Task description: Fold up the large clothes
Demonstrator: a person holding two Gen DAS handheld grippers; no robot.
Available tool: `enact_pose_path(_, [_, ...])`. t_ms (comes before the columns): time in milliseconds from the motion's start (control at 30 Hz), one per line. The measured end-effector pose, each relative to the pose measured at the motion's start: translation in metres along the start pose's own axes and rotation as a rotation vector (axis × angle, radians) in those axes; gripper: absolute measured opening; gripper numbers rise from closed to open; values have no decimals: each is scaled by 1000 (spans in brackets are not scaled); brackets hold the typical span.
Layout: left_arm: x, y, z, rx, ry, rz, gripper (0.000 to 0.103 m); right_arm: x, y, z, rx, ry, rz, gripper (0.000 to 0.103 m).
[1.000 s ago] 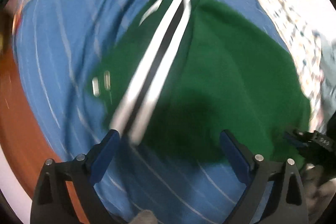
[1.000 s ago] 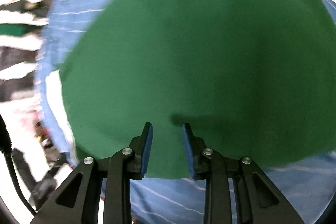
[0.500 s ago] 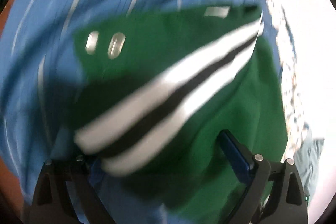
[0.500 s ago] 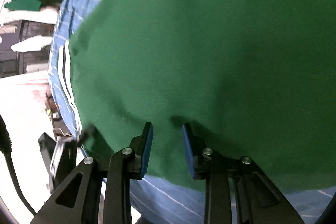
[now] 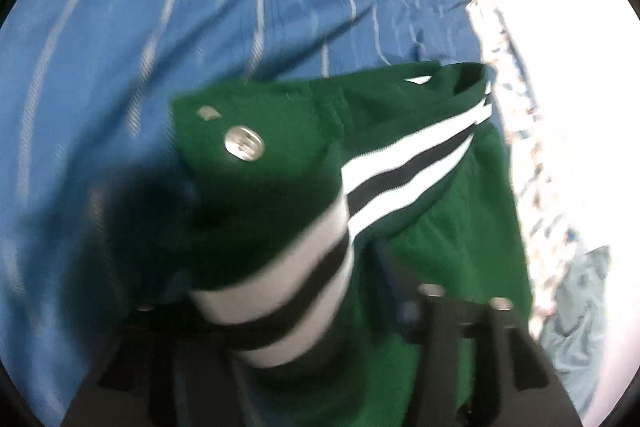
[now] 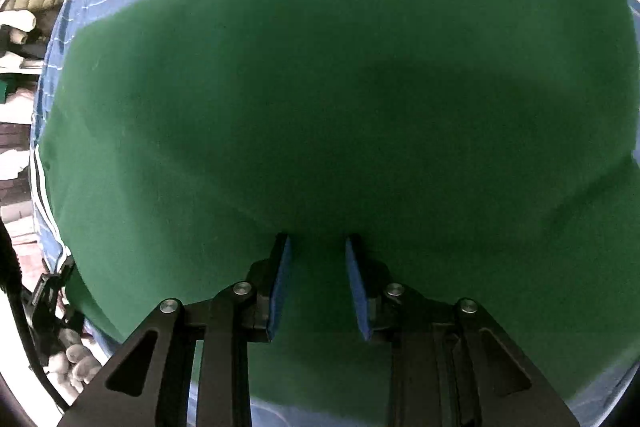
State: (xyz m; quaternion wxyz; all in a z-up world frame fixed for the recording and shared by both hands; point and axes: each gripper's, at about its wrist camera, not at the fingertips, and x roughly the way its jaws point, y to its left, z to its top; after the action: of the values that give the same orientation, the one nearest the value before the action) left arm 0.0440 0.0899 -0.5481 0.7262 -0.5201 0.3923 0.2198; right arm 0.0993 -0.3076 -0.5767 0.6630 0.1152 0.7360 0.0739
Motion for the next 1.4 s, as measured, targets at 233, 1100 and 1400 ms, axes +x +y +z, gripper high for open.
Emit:
enact_pose_path(233, [4, -46, 5, 116, -94, 129, 26, -21, -34, -3, 2, 33, 116, 31])
enact_pose_path(1100, [-116, -291, -114, 1184, -161, -159, 17, -60, -84, -91, 259, 32, 467, 38])
enact_pose_path(1400, [8, -250, -269, 1342, 216, -119, 17, -109, -196, -178, 491, -25, 399, 38])
